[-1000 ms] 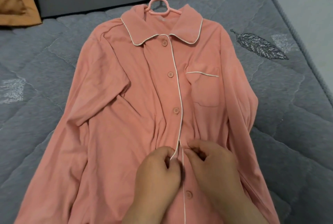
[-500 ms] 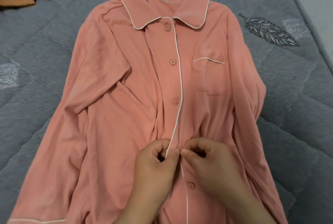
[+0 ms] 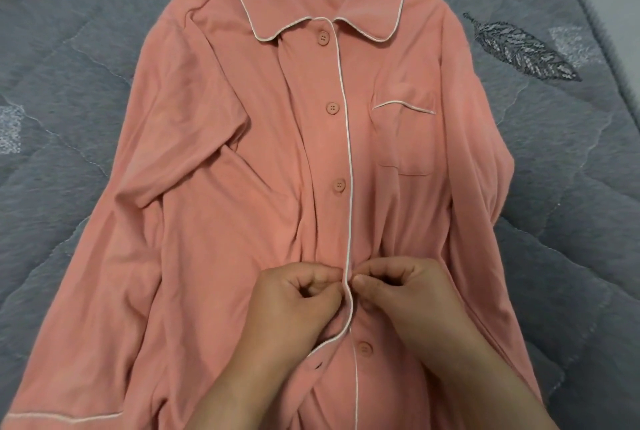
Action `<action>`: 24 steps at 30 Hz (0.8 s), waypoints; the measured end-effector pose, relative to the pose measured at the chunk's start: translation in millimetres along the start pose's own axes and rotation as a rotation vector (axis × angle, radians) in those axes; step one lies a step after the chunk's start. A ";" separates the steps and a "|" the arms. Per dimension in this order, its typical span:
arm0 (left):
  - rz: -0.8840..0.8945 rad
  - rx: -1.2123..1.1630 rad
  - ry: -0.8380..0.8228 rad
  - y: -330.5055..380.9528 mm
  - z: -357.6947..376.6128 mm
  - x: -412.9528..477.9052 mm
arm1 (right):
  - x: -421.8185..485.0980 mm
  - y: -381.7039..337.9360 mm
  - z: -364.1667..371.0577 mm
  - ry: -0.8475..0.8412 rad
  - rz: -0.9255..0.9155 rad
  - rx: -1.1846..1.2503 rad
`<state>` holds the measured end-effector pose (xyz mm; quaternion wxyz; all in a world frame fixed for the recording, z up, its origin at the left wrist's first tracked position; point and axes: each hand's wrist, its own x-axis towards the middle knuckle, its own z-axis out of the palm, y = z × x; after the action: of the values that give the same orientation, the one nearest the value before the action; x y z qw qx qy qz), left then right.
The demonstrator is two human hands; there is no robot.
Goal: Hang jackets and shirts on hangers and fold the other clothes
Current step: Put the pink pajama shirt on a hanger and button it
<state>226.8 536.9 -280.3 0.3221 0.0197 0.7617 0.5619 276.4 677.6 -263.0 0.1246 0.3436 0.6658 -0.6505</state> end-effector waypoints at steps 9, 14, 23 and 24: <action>-0.087 0.044 0.111 0.5 8.4 4.4 | 0.5 1.2 3.6 0.107 0.014 -0.077; -0.312 -0.198 0.058 3.5 10.0 13.2 | -0.6 7.0 10.6 0.170 -0.078 -0.252; 0.062 0.200 0.164 0.6 19.5 0.2 | 1.5 8.5 9.6 0.203 0.055 0.047; 0.083 0.229 0.168 -2.7 20.2 -0.7 | 1.5 6.5 7.8 0.169 0.071 0.130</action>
<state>238.5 552.6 -285.6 0.2293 0.0408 0.8437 0.4837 277.1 670.1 -270.0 0.0686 0.4279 0.6176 -0.6564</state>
